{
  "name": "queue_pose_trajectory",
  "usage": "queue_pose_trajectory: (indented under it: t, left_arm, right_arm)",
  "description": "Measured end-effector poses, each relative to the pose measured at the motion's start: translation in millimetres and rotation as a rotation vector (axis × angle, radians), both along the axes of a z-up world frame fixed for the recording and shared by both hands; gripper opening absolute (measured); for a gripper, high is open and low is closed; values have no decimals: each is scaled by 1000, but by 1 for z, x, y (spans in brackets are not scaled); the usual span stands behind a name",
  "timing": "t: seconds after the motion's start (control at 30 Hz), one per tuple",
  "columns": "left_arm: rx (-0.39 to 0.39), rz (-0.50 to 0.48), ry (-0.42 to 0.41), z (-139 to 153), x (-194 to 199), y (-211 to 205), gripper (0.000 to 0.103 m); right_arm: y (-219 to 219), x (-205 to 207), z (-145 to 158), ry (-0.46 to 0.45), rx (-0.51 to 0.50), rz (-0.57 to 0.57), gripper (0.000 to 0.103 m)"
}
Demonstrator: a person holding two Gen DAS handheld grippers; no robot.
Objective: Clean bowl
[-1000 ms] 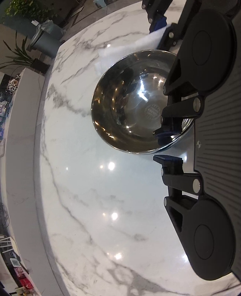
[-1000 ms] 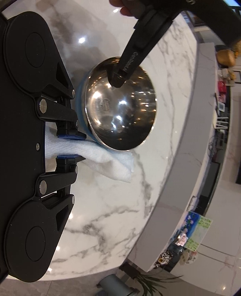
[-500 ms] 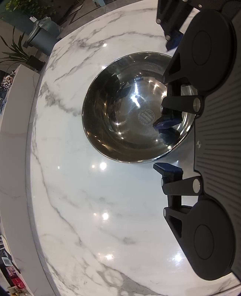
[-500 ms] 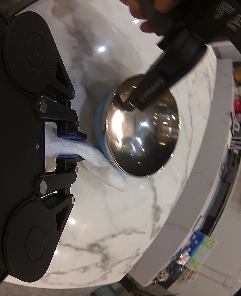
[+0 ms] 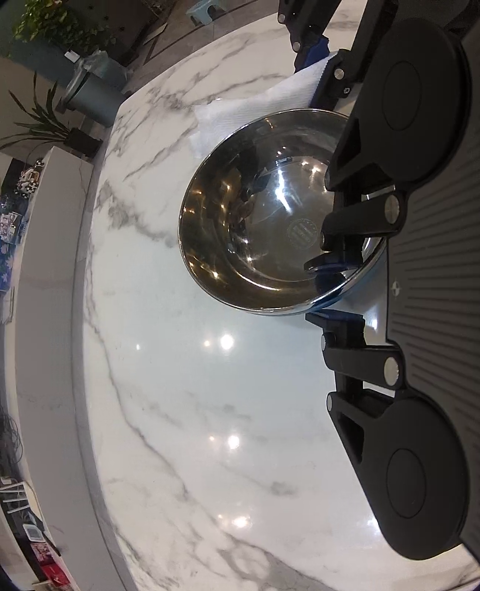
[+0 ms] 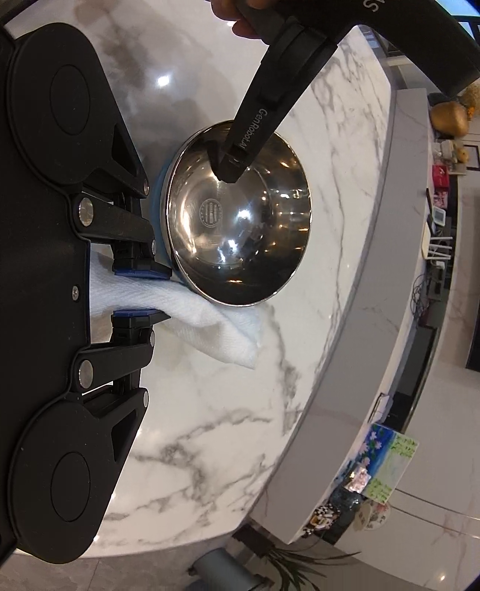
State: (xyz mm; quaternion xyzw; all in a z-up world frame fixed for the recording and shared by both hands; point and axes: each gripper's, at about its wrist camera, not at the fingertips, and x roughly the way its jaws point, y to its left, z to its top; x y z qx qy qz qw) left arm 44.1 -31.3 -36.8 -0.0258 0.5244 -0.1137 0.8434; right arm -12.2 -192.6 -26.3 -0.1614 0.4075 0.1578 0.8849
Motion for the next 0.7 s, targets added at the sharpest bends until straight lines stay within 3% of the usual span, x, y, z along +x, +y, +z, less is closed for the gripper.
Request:
queue_pose_trajectory:
  t: [0.13, 0.27, 0.37, 0.5, 0.57, 0.7]
  left_arm:
    - [-2, 8, 16, -1, 1, -1, 21]
    - [32, 33, 33, 0, -4, -3, 39]
    - [46, 35, 33, 0, -9, -5, 41]
    - [35, 21, 23, 1, -11, -6, 40]
    - [33, 11, 4, 3, -11, -6, 28]
    - [41, 3, -12, 4, -9, -6, 20]
  right_arm:
    - [7, -3, -5, 29, -25, 27, 14]
    - [14, -7, -11, 50, -60, 56, 14]
    - [17, -7, -14, 61, -68, 62, 14]
    - [18, -6, -16, 67, -75, 56, 14]
    - [17, -6, -16, 66, -72, 45, 14]
    - [11, -5, -10, 39, -43, 13, 14]
